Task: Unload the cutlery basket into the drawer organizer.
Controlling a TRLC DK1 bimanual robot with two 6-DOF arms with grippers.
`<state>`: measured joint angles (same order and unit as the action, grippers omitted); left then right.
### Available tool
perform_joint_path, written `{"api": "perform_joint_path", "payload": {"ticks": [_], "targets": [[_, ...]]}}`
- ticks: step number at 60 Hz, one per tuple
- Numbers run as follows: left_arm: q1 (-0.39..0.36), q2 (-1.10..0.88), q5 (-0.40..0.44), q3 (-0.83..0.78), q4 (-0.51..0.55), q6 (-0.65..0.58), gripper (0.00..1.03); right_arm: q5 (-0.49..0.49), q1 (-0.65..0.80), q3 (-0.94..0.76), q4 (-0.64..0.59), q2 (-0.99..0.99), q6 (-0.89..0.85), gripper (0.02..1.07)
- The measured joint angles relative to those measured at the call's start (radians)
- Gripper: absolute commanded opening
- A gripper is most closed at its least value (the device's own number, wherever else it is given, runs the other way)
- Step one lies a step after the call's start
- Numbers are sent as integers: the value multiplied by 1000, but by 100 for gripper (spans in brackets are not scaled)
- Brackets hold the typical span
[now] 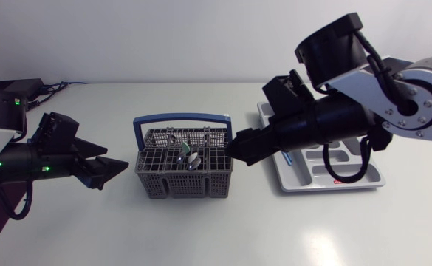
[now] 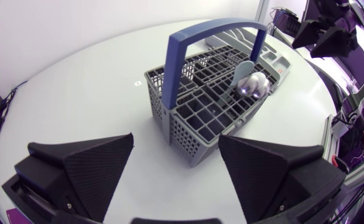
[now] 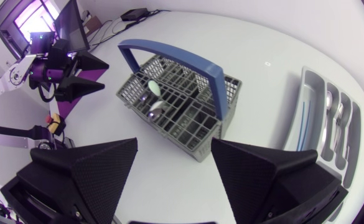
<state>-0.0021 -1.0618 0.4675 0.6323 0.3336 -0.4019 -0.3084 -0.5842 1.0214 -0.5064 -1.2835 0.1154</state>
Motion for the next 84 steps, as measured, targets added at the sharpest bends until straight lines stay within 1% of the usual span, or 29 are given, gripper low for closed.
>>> {"api": "perform_joint_path", "payload": {"ticks": [3, 8, 13, 19, 24, 27, 30, 34, 41, 44, 47, 51, 55, 59, 63, 68, 73, 84], "targets": [[-5, 17, 0, -3, 6, 0, 97, -19, -14, 20, 0, -14, 17, 94], [-6, 35, 0, -12, 8, -3, 97, -61, -24, 43, -10, -52, 34, 94], [-6, 44, 0, -24, 9, -5, 97, -74, -28, 54, -15, -98, 43, 94], [-17, 52, 0, -38, 10, -15, 97, -64, -43, 58, -13, -139, 43, 94], [-51, 69, -2, -43, 10, -15, 96, -26, -71, 58, 0, -153, 42, 94], [-85, 88, -17, -43, 10, -14, 96, -7, -85, 58, 11, -155, 42, 94], [-129, 109, -56, -43, 8, -14, 96, -1, -92, 58, 15, -155, 42, 95], [-213, 135, -142, -43, -5, -6, 96, 0, -90, 58, 16, -155, 42, 95], [-399, 152, -333, -43, -68, 17, 95, 6, -75, 55, 18, -155, 37, 95], [-465, 151, -402, -43, -95, 21, 93, 8, -72, 49, 26, -155, 34, 95], [-521, 145, -460, -43, -124, 32, 91, 22, -69, 37, 39, -155, 33, 95], [-572, 127, -540, -43, -164, 43, 91, 32, -66, 20, 40, -151, 30, 95], [-628, 101, -639, -43, -208, 54, 86, 37, -59, -1, 40, -138, 24, 95], [-698, 76, -749, -47, -272, 55, 85, 37, -44, -18, 40, -120, 14, 95], [-766, 52, -826, -52, -320, 55, 85, 40, -26, -30, 41, -103, 11, 95], [-835, 20, -893, -68, -370, 55, 85, 43, -3, -50, 56, -84, 7, 95], [-878, -14, -929, -82, -397, 55, 85, 43, 20, -76, 69, -69, 3, 95], [-890, -89, -953, -93, -411, 61, 86, 32, 72, -109, 69, -43, -19, 95]]}}
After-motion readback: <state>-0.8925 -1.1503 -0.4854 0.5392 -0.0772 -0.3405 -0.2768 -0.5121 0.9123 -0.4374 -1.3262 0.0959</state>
